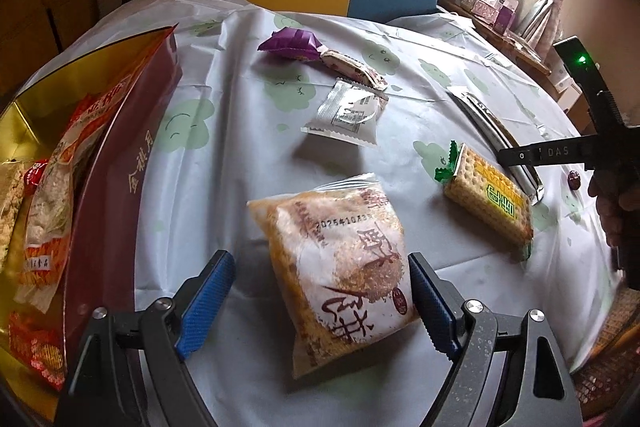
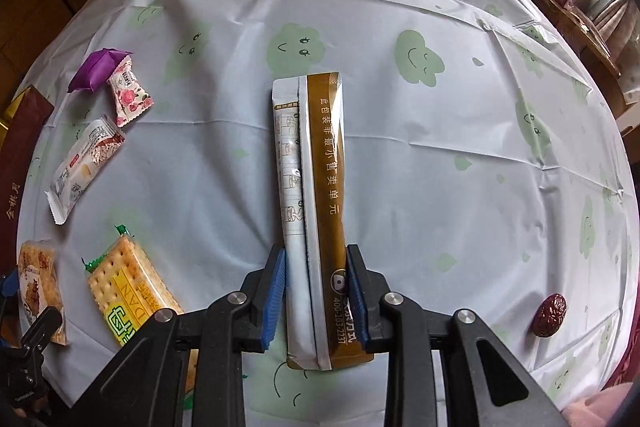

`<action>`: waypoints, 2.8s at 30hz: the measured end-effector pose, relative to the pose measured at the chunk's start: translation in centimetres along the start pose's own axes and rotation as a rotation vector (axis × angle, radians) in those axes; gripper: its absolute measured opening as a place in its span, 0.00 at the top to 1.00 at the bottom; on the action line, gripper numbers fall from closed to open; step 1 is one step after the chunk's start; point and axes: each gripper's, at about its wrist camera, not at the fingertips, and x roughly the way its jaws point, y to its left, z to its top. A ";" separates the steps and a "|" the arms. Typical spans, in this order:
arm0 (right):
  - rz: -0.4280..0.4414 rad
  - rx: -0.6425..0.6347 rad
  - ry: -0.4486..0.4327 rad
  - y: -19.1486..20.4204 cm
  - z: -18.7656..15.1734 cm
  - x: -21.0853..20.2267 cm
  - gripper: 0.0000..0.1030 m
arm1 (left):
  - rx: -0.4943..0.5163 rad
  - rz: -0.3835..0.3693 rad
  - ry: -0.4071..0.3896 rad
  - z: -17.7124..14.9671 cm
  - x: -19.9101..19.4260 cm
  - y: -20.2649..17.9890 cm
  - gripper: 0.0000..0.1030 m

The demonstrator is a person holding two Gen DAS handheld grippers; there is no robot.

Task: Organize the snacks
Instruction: 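Drop the pastry bag into the gold tray with the left tool while the right holds the stick pack, then carry the stick pack with the right tool over the tray and release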

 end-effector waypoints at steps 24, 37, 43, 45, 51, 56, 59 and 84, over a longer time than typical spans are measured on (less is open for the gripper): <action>-0.056 -0.089 -0.017 2.4 -0.2 -0.7 0.71 | 0.066 -0.019 -0.118 -0.1 -6.0 -1.2 0.43; -0.076 -0.117 -0.027 3.3 -0.7 -0.5 0.71 | -0.203 0.091 -0.247 2.5 -12.5 9.9 0.43; -0.093 -0.132 -0.034 3.7 -0.8 -0.7 0.71 | -0.294 0.281 -0.165 2.9 -10.6 16.6 0.42; -0.095 -0.133 -0.034 3.8 -0.9 -0.7 0.71 | -0.319 0.310 -0.152 2.6 -10.0 18.0 0.41; -0.092 -0.132 -0.033 3.9 -0.8 -0.8 0.71 | -0.385 0.335 -0.134 1.1 -9.5 19.4 0.39; -0.093 -0.132 -0.034 3.7 -0.7 -0.8 0.71 | -0.354 0.333 -0.174 0.3 -10.3 16.7 0.39; -0.093 -0.131 -0.035 3.7 -0.8 -0.8 0.71 | -0.339 0.317 -0.175 0.2 -10.4 15.1 0.39; -0.071 -0.072 -0.001 3.0 0.0 -1.0 0.76 | -0.237 0.289 -0.182 -1.6 -11.8 11.0 0.38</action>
